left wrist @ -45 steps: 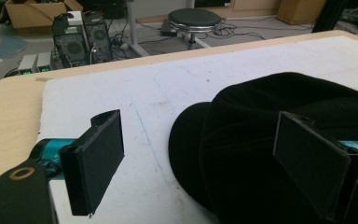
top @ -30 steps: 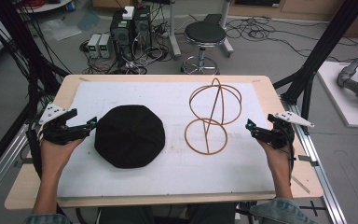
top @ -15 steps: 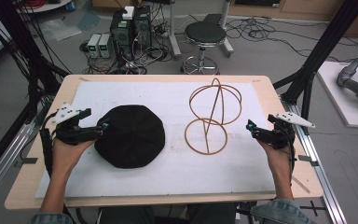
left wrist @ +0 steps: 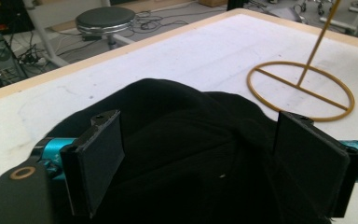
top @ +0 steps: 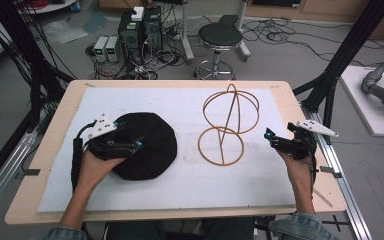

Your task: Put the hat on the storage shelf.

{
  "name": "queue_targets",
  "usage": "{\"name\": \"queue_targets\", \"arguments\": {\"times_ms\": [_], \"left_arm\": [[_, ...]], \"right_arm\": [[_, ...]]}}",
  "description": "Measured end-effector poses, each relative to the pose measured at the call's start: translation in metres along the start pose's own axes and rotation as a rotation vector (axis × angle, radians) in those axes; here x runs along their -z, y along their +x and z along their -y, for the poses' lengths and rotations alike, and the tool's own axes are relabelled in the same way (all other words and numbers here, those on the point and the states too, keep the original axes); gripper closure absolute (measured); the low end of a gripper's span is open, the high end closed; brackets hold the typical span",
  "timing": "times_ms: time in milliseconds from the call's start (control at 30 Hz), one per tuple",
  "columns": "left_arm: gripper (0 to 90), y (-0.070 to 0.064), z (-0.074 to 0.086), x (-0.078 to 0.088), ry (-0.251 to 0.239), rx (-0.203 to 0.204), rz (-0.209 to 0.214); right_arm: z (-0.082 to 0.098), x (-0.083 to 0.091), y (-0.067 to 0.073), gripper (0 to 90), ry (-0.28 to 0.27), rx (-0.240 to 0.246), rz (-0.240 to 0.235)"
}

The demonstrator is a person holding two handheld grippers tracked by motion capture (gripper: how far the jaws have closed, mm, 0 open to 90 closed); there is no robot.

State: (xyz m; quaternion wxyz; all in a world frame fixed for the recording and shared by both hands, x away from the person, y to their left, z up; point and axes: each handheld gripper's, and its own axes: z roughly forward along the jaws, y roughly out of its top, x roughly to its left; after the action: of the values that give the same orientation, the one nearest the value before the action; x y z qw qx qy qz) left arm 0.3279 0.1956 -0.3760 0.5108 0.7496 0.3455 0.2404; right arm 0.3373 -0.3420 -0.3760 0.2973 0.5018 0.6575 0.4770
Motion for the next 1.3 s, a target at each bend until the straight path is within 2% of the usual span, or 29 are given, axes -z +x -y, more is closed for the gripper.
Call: {"name": "queue_targets", "arguments": {"times_ms": [133,333,467,600,767,933,1000,1133,1267,1300], "left_arm": [[16.6,-0.007,0.000,-0.006,0.000,-0.033,0.011],[16.6,-0.015,0.001,-0.012,0.003,-0.095,0.003],[16.6,-0.022,0.003,-0.017,0.031,-0.162,-0.023],[17.0,-0.024,0.004,-0.020,0.048,-0.198,-0.036],[23.9,-0.024,0.008,-0.022,0.077,-0.195,-0.031],[35.1,-0.022,0.009,-0.024,0.101,-0.176,-0.027],[36.0,-0.022,0.010,-0.024,0.100,-0.169,-0.031],[45.0,-0.020,0.012,-0.025,0.115,-0.144,-0.016],[51.1,-0.021,0.012,-0.024,0.124,-0.161,-0.020],[55.0,-0.022,0.012,-0.024,0.123,-0.162,-0.019]], "right_arm": [[0.001,0.000,-0.001,11.5,0.004,0.001,-0.001],[0.000,0.004,-0.002,11.5,-0.009,-0.013,-0.005],[0.001,0.003,-0.003,11.5,-0.003,-0.024,-0.013],[0.001,0.002,-0.003,11.4,-0.006,-0.020,-0.018],[0.002,0.003,-0.005,11.5,-0.002,-0.027,-0.019],[0.002,0.003,-0.005,11.5,-0.004,-0.029,-0.018],[0.002,0.003,-0.005,11.5,-0.003,-0.030,-0.018],[0.003,0.003,-0.005,11.5,-0.001,-0.034,-0.017],[0.002,0.003,-0.006,11.5,-0.005,-0.032,-0.018],[0.002,0.003,-0.005,11.5,-0.004,-0.035,-0.017]]}}
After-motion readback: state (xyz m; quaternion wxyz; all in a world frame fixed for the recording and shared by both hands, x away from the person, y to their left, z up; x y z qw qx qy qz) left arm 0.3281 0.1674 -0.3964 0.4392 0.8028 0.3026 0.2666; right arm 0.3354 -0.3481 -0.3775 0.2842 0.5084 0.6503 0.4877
